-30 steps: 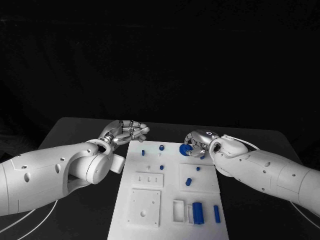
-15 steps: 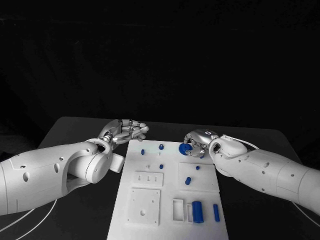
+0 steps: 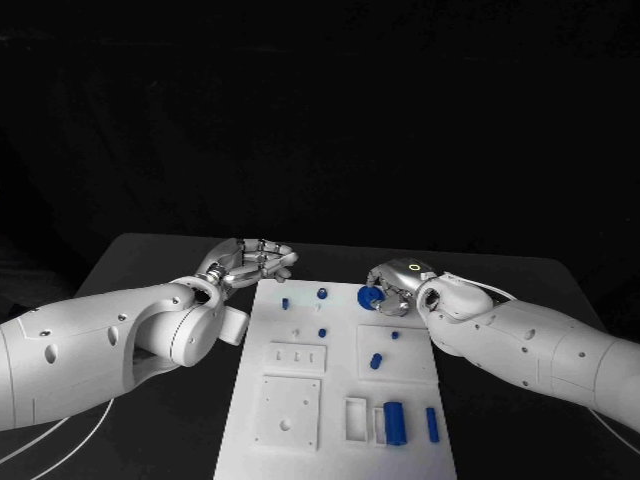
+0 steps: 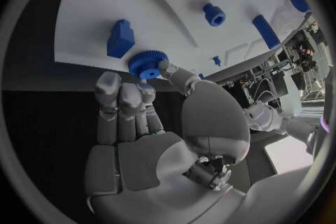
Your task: Assemble the parts on the task board
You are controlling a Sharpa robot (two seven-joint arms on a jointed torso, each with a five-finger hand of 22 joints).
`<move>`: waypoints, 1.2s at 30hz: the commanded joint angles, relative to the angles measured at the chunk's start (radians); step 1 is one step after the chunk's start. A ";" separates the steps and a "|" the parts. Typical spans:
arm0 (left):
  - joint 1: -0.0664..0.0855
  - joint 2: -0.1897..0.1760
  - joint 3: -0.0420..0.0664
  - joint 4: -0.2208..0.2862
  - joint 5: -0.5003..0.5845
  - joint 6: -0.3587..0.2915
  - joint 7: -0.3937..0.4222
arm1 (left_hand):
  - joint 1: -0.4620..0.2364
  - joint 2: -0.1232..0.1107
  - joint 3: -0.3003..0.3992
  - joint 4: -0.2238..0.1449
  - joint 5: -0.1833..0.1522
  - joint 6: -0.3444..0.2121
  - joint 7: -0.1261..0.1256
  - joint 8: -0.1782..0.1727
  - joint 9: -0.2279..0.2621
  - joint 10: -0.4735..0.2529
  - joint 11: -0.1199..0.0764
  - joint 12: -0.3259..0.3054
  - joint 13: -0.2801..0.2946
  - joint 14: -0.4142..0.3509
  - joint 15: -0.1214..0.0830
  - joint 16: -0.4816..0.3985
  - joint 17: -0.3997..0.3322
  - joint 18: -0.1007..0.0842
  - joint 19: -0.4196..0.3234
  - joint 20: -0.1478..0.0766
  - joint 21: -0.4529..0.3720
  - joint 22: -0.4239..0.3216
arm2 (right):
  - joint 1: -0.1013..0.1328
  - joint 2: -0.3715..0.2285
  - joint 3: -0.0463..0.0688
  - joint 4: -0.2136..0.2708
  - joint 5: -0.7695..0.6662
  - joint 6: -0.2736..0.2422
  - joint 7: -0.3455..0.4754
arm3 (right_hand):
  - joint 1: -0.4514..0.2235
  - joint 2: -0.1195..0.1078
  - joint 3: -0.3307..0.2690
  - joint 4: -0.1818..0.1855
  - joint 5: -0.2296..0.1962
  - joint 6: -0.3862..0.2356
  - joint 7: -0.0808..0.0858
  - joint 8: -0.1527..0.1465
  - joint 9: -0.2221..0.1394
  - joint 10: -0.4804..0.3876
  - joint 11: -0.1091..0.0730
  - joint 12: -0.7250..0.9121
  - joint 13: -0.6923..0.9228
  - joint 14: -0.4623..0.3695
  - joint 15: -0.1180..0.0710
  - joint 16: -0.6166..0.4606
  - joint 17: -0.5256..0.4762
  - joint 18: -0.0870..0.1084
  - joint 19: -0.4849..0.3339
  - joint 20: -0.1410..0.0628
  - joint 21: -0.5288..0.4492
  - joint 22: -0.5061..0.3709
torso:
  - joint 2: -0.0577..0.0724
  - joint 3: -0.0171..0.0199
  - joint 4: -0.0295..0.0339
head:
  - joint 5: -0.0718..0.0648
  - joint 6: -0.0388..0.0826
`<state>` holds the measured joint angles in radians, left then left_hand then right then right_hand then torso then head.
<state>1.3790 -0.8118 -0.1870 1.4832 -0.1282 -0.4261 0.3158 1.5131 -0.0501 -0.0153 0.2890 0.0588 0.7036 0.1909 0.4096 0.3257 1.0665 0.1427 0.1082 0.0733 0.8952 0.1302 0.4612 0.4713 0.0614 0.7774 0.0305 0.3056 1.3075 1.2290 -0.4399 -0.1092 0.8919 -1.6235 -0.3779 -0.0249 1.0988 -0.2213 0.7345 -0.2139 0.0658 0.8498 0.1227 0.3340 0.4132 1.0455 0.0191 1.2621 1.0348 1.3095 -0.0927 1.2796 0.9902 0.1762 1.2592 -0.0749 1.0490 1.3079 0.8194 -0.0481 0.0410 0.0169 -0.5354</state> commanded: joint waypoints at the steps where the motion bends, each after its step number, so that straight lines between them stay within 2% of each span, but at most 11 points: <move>1: 0.001 0.001 0.001 0.003 -0.004 0.008 0.008 | -0.002 -0.010 -0.001 0.002 -0.001 -0.003 0.007 -0.003 -0.001 -0.005 0.001 -0.006 -0.001 0.000 0.001 -0.003 0.001 0.016 -0.005 0.000 -0.005 0.008 | -0.021 -0.007 -0.013 -0.006 -0.049 0.081 -0.031 | 0.013 0.004 0.008 0.001 -0.003 0.115 -0.004 0.010 0.007 0.002 -0.012 0.000 -0.002 -0.001 -0.008 -0.006 0.002 0.086 0.003 -0.002 0.005 0.015 | 0.000 -0.0004 0.0000 | -0.001 -0.001; 9: 0.001 0.000 0.001 0.003 -0.004 0.008 0.007 | -0.002 -0.010 0.000 0.002 0.000 -0.003 0.007 -0.003 -0.001 -0.005 0.001 -0.007 -0.001 0.000 0.001 -0.004 0.002 0.016 -0.005 0.000 -0.005 0.008 | -0.021 -0.009 -0.013 0.004 -0.040 0.094 -0.027 | 0.003 0.030 0.026 0.017 -0.009 0.142 -0.015 0.022 0.018 0.009 -0.022 -0.004 -0.004 0.000 -0.018 -0.009 0.004 0.086 0.004 0.001 0.006 0.015 | 0.000 -0.0005 -0.0001 | -0.001 -0.001; 12: 0.001 0.000 0.001 0.003 -0.004 0.008 0.007 | -0.001 -0.010 0.000 0.002 0.000 -0.003 0.007 -0.003 -0.001 -0.005 0.001 -0.007 -0.001 0.000 0.001 -0.004 0.002 0.016 -0.005 0.000 -0.005 0.008 | -0.021 -0.012 -0.013 0.011 -0.051 0.075 -0.040 | 0.001 0.032 0.028 0.019 -0.009 0.143 -0.016 0.023 0.019 0.010 -0.023 -0.005 -0.004 0.000 -0.019 -0.009 0.005 0.086 0.004 0.001 0.006 0.015 | 0.000 -0.0010 -0.0002 | -0.001 -0.002; 18: 0.001 -0.003 0.001 0.003 -0.004 0.007 0.007 | -0.001 -0.010 0.000 0.002 0.000 -0.003 0.007 -0.003 -0.001 -0.005 0.001 -0.007 -0.001 0.000 0.001 -0.004 0.002 0.016 -0.005 0.000 -0.005 0.008 | -0.018 -0.030 -0.013 0.051 -0.092 0.014 -0.095 | -0.013 0.016 0.026 0.028 -0.001 0.148 -0.018 0.023 0.023 0.012 -0.026 -0.005 -0.004 0.001 -0.021 -0.009 0.007 0.086 0.008 0.001 0.009 0.015 | -0.001 -0.0015 -0.0007 | -0.001 -0.001; 26: 0.001 -0.004 0.001 0.001 -0.004 0.008 0.008 | -0.001 -0.010 0.000 0.002 0.000 -0.003 0.007 -0.004 -0.001 -0.005 0.001 -0.007 -0.001 0.000 0.001 -0.004 0.002 0.016 -0.005 0.000 -0.006 0.008 | 0.015 -0.047 -0.008 0.111 -0.154 -0.049 -0.159 | -0.012 -0.007 0.041 0.050 -0.009 0.155 -0.021 0.024 0.029 0.020 -0.029 -0.007 -0.004 0.004 -0.025 -0.010 0.009 0.086 0.016 -0.003 0.012 0.014 | -0.001 -0.0009 -0.0015 | -0.001 0.005; 32: 0.001 -0.003 0.001 0.000 -0.004 0.007 0.008 | -0.001 -0.010 0.000 0.002 0.000 -0.003 0.007 -0.004 -0.001 -0.005 0.001 -0.007 -0.001 0.000 0.001 -0.005 0.003 0.016 -0.005 0.000 -0.006 0.008 | 0.030 -0.049 -0.005 0.170 -0.191 -0.068 -0.180 | -0.008 -0.018 0.051 0.062 -0.010 0.158 -0.023 0.024 0.031 0.023 -0.030 -0.008 -0.004 0.006 -0.026 -0.010 0.010 0.086 0.019 -0.005 0.013 0.014 | -0.001 0.0000 -0.0012 | -0.001 0.009; 36: 0.001 -0.003 0.001 0.002 -0.004 0.007 0.009 | -0.001 -0.010 0.000 0.002 0.000 -0.003 0.007 -0.004 -0.001 -0.005 0.001 -0.007 -0.001 0.000 0.001 -0.005 0.003 0.016 -0.005 0.000 -0.006 0.008 | 0.031 -0.032 -0.005 0.188 -0.209 -0.063 -0.182 | -0.008 -0.020 0.053 0.064 -0.010 0.158 -0.023 0.024 0.032 0.024 -0.031 -0.008 -0.004 0.006 -0.026 -0.010 0.010 0.086 0.019 -0.005 0.014 0.014 | 0.000 -0.0008 -0.0005 | 0.000 0.010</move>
<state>1.3791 -0.8159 -0.1871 1.4816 -0.1284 -0.4262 0.3152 1.5131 -0.0501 -0.0153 0.2890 0.0588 0.7036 0.1908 0.4096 0.3259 1.0665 0.1427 0.1044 0.0733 0.8952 0.1302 0.4612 0.4729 0.0682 0.7774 0.0305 0.3056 1.3073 1.2606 -0.4784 -0.1139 1.0750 -1.7755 -0.4317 -0.1781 1.0950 -0.2317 0.7895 -0.1556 0.0611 0.8653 0.1072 0.3596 0.4442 1.0679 -0.0054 1.2609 1.0320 1.3164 -0.1097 1.2757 0.9991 0.1763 1.2724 -0.0768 1.0572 1.3076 0.8187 -0.0485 0.0400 0.0161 -0.5265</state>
